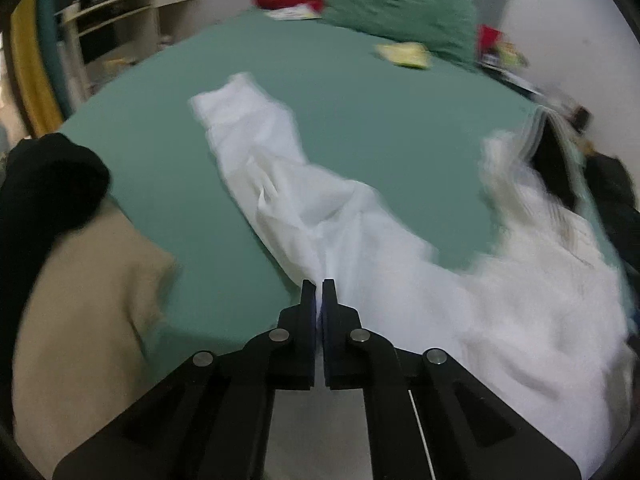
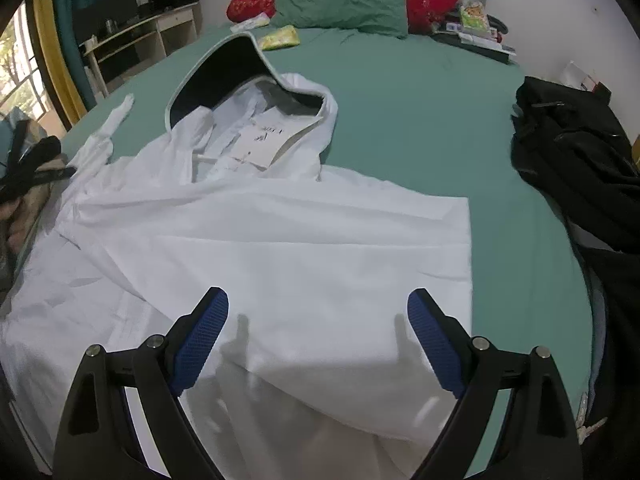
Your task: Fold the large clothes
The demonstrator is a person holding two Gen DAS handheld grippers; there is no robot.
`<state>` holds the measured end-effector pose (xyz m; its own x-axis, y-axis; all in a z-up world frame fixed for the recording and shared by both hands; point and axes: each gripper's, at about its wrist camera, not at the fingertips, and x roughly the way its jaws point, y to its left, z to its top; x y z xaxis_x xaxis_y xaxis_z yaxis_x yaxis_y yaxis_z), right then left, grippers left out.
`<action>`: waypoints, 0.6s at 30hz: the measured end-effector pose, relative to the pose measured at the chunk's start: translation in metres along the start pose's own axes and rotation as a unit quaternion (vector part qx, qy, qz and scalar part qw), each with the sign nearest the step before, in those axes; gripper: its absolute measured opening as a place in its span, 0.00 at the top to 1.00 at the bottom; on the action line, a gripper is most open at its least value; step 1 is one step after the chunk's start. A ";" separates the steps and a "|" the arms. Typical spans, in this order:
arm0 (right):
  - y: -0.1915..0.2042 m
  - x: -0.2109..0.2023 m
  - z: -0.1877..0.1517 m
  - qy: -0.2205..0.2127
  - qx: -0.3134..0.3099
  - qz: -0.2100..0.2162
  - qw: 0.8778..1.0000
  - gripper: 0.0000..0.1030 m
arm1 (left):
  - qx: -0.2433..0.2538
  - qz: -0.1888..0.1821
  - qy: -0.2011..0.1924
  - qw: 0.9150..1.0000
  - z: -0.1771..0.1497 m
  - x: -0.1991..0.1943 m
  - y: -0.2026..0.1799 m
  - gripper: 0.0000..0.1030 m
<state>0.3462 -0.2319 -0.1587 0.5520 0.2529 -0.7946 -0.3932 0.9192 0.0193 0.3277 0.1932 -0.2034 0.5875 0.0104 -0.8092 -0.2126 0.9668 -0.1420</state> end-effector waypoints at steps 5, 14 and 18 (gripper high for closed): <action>-0.005 -0.015 -0.002 -0.014 0.013 0.005 1.000 0.12 | 0.003 -0.078 0.055 0.995 -0.031 -0.041 -0.033 0.89; -0.011 -0.010 -0.007 -0.007 0.010 -0.004 1.000 0.12 | -0.085 -0.005 -0.008 0.996 0.028 -0.009 0.032 0.45; -0.010 -0.002 -0.005 0.002 -0.001 -0.016 1.000 0.12 | -0.096 0.030 0.000 0.995 0.049 0.042 0.047 0.45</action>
<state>0.3454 -0.2432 -0.1601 0.5620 0.2224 -0.7967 -0.3775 0.9260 -0.0078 0.3804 0.2520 -0.2157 0.5690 0.0657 -0.8197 -0.3916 0.8982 -0.1999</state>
